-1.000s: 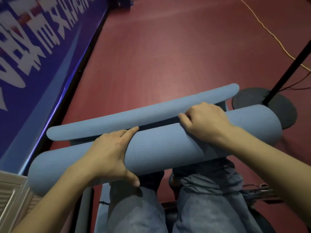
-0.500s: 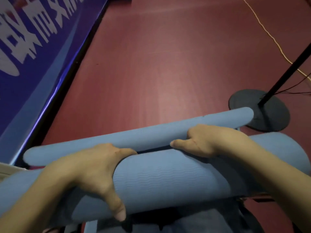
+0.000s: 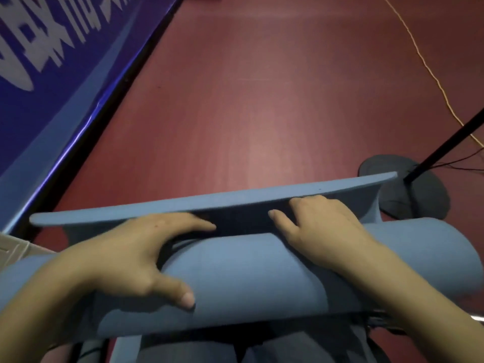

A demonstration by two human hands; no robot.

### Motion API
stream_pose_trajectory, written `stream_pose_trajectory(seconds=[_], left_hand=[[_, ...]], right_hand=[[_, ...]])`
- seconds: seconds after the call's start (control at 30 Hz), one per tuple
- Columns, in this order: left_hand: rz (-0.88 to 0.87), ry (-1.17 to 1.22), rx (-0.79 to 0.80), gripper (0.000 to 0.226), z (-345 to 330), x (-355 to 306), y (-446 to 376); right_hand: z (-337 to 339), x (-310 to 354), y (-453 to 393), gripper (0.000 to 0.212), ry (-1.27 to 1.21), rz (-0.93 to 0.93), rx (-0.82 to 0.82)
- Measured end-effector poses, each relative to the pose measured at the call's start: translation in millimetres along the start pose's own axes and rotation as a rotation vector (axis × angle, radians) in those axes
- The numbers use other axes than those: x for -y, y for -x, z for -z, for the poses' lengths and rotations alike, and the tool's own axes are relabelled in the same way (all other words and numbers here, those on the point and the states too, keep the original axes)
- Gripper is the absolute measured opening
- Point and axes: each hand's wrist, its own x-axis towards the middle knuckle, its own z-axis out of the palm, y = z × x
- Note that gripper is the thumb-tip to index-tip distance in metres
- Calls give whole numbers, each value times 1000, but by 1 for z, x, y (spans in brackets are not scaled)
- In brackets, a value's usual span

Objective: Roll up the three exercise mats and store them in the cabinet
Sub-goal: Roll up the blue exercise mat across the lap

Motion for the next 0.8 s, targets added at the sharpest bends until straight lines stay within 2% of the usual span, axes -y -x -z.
stream_pose_trajectory(seconds=[0.03,0.2,0.3,0.4,0.47,0.57,0.63,0.7,0.8], left_hand=[[-20,-1,-72,87,2,9,-3],[97,-47,-491,37,2,23,-30],[212,-108,-697,30,-4,32,-50],[266,-206,-766,19,-3,34,-58],[266,-245,-805,15,-2,34,-61],[267,-273,-869,22,-3,36,-67],[212,-313,-992,25,-2,35,-69],[82,-306,-1160,19,-5,25,-67],[-64,31,-1331,15,-35,4,-53]], right_hand=[[0,2,1,53,4,-6,-23],[-4,18,8,49,111,23,-91],[-12,20,8,74,119,21,-53],[-18,21,15,92,92,44,-64],[-28,25,22,111,107,97,-85],[-47,26,19,135,162,145,-129],[-48,24,7,138,164,145,-157],[-42,19,-8,129,162,170,-179],[-26,10,-30,117,153,206,-133]])
